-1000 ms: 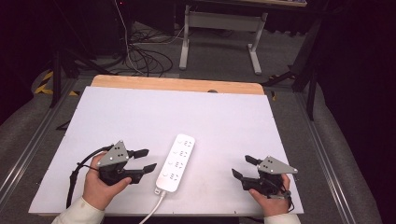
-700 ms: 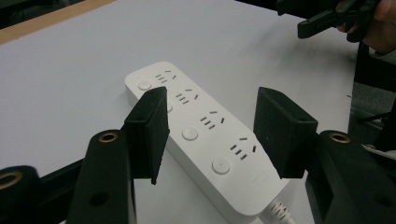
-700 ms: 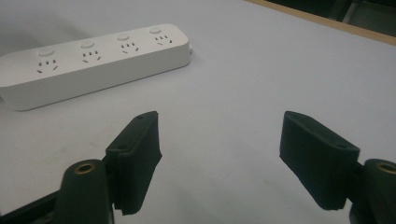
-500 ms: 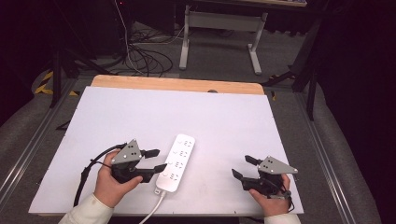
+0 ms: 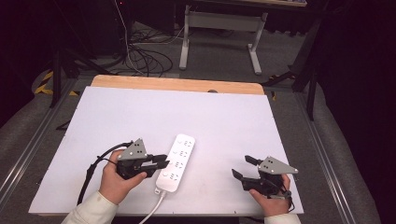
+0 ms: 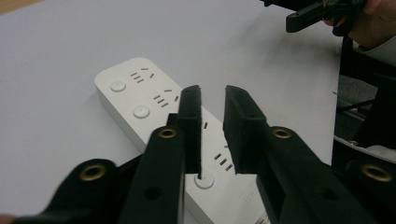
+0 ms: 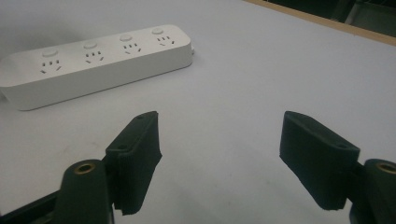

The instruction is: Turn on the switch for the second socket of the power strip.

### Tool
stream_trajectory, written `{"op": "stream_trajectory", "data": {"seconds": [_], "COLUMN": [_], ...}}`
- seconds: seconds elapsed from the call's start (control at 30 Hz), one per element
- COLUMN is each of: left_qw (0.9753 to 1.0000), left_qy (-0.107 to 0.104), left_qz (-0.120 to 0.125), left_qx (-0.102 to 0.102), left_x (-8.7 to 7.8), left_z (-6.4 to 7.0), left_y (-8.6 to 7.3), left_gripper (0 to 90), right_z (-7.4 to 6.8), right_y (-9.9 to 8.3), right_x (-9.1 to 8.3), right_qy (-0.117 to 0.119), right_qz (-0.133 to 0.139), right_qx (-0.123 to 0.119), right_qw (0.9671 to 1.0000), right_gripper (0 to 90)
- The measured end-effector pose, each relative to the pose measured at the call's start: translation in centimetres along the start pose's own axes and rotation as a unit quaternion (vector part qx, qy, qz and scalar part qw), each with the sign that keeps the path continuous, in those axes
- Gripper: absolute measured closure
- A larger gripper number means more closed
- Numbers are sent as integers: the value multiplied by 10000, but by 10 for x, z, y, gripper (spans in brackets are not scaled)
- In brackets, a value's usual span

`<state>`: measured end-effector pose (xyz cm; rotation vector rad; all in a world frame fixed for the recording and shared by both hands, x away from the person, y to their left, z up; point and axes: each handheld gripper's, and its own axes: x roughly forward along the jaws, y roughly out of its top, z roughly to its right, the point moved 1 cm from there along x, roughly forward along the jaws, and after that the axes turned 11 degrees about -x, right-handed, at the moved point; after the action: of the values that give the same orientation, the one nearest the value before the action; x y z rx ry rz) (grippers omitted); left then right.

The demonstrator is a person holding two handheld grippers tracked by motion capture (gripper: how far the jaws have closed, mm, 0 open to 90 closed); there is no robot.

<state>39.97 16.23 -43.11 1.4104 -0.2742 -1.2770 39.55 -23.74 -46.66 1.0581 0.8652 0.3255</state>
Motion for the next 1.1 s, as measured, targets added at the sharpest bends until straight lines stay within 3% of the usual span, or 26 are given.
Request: {"op": "stream_trajectory", "data": {"seconds": [0.13, 0.4, 0.5, 1.1], "left_qw": [9999, 9994, 9990, 9965], "left_qy": [-20, -30, 89, 342], "left_qz": [-50, -158, -245, -634], "left_qx": [-119, -306, -366, -414], "left_x": [6, 19, 24, 46], "left_z": [-5, -14, -16, -26], "left_y": [1, 0, 0, -7], "left_gripper": [896, 899, 900, 900], "right_z": [0, 0, 0, 1], "right_y": [0, 0, 0, -1], "right_x": [0, 0, 0, 1], "right_qy": [9, 14, 17, 6], "right_qz": [0, 2, 3, -7], "right_qx": [-4, 6, 8, 3], "right_qw": [10000, 10000, 10000, 10000], "right_gripper": [292, 292, 292, 290]}}
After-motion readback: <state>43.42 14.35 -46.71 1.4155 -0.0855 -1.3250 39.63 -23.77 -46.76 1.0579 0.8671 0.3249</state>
